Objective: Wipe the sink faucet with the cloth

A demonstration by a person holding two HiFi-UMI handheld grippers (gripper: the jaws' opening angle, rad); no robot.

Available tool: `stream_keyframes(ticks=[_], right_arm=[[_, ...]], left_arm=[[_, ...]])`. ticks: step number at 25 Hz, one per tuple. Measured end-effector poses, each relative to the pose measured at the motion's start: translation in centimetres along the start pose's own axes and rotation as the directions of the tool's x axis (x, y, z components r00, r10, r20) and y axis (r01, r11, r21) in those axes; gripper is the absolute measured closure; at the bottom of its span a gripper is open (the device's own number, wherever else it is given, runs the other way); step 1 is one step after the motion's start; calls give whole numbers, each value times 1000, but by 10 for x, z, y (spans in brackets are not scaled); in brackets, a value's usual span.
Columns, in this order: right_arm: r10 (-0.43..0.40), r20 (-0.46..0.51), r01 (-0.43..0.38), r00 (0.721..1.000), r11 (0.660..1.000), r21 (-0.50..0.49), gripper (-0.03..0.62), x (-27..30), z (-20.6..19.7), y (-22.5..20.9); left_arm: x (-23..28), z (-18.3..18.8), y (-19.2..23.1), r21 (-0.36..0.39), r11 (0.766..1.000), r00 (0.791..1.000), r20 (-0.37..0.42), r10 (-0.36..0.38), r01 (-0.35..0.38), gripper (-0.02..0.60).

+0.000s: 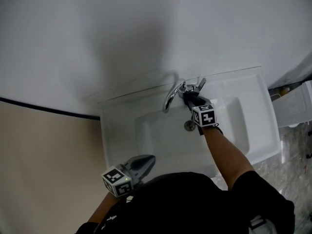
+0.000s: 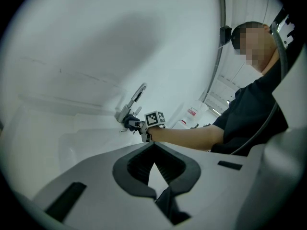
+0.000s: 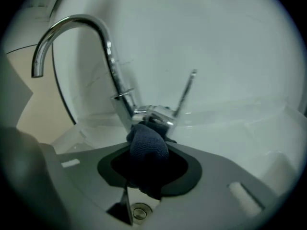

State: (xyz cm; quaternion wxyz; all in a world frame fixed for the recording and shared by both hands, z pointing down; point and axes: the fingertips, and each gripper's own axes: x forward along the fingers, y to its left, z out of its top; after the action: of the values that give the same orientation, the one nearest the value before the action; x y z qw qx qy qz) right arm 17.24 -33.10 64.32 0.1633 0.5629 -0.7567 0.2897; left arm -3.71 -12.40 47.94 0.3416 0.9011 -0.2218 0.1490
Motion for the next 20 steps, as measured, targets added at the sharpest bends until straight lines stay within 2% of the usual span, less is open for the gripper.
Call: stream_keyframes(ticks=[2, 7, 11, 16, 18, 20], right_arm=[[-20, 28, 18, 999, 997, 70, 473, -7, -2, -16], [4, 63, -16, 998, 983, 180, 473, -10, 0, -19], [-25, 38, 22, 999, 996, 92, 473, -14, 5, -26], [-91, 19, 92, 996, 988, -126, 473, -26, 19, -44], [-124, 80, 132, 989, 986, -105, 475, -34, 42, -61], [-108, 128, 119, 986, 990, -75, 477, -38, 77, -69]], left_arm=[[-2, 1, 1, -2, 1000, 1000, 3, 3, -3, 589], [-11, -3, 4, -21, 1000, 1000, 8, 12, -12, 589], [-19, -1, 6, -23, 999, 1000, 21, 22, -22, 589], [-21, -1, 5, -31, 999, 999, 38, 25, -24, 589], [-21, -1, 7, -35, 999, 999, 40, 22, -20, 589], [-18, -1, 7, -37, 999, 999, 37, 16, -15, 589]])
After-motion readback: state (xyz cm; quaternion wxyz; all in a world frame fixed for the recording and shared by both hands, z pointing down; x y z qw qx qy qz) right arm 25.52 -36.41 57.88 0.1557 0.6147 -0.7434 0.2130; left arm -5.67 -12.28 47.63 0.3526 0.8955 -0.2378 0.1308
